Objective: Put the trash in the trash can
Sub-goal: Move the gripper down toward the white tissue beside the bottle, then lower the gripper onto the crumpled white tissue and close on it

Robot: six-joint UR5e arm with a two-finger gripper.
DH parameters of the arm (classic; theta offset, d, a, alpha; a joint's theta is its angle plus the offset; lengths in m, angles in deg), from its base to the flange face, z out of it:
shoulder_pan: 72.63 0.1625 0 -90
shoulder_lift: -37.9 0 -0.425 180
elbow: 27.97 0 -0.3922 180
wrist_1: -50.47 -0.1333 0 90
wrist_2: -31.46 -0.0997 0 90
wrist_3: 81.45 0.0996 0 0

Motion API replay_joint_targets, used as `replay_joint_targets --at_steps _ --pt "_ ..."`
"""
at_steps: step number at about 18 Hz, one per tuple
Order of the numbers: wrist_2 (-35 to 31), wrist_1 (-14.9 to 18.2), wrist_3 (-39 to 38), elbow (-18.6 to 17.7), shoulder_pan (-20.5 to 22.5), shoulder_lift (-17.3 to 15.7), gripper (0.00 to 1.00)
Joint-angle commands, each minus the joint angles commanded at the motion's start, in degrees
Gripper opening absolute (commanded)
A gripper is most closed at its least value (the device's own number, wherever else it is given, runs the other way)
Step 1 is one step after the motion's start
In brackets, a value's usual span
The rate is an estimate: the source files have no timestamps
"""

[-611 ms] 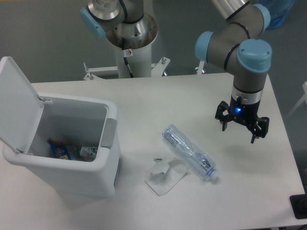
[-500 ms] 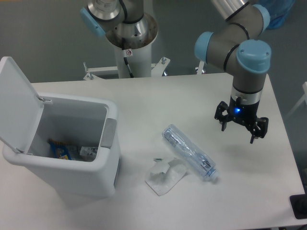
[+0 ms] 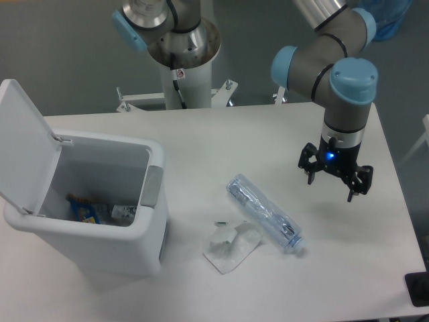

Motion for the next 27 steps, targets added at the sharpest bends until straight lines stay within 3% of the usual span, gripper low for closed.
replay_joint_targets --at_steps 7,15,27 --pt "-0.70 0.62 -8.34 -2.03 -5.18 0.97 1.00" --pt "-0.35 0.44 -16.96 -0.89 -12.30 2.55 1.00" --pt "-0.79 0.35 -19.87 -1.15 -17.84 6.94 0.99"
